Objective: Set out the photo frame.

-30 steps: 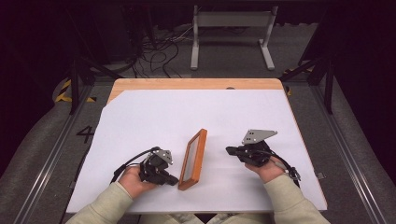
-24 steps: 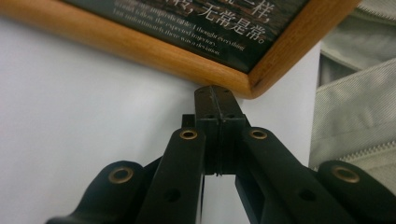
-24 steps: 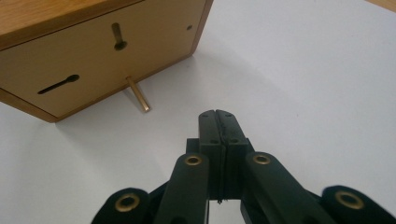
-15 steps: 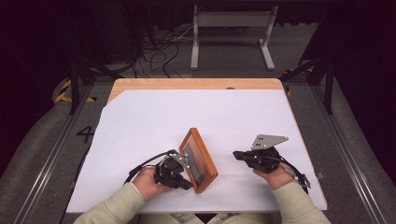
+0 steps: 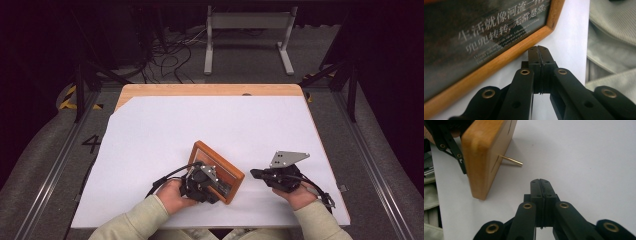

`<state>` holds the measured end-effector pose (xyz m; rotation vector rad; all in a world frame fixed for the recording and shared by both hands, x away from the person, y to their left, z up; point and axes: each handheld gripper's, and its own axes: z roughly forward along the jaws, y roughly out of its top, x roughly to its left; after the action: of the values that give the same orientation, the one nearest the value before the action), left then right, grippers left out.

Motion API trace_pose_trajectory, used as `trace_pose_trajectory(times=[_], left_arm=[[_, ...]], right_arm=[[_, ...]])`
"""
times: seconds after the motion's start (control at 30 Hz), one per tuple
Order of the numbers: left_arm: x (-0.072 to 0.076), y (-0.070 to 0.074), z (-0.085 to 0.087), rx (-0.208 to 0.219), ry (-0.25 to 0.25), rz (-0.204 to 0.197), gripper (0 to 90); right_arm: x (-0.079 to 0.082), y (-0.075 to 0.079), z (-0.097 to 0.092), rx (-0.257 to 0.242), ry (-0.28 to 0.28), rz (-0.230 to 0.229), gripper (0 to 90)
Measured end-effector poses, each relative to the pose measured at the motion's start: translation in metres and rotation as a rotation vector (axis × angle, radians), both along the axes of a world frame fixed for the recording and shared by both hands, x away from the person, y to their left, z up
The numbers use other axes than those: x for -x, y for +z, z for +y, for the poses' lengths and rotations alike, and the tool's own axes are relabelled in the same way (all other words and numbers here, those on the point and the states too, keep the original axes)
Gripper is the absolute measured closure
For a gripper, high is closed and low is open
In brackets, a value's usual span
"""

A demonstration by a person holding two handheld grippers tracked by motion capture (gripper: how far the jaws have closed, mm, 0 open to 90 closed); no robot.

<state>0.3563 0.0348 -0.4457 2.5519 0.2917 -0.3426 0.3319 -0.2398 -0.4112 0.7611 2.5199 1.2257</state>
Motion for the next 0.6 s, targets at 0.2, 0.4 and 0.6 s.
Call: trace_pose_trajectory(times=[0.2, 0.4, 0.6], left_arm=[[0.004, 0.002, -0.004, -0.007, 0.011, -0.031, 89.7], [0.006, 0.012, 0.020, 0.031, 0.031, -0.037, 89.6], [-0.001, 0.018, 0.048, 0.076, 0.105, -0.042, 89.4]], right_arm=[[0.013, -0.011, 0.011, 0.023, 0.055, 0.045, 90.0], [0.026, -0.016, 0.026, 0.035, 0.132, 0.072, 90.0], [0.032, -0.025, 0.039, 0.049, 0.198, 0.108, 90.0]])
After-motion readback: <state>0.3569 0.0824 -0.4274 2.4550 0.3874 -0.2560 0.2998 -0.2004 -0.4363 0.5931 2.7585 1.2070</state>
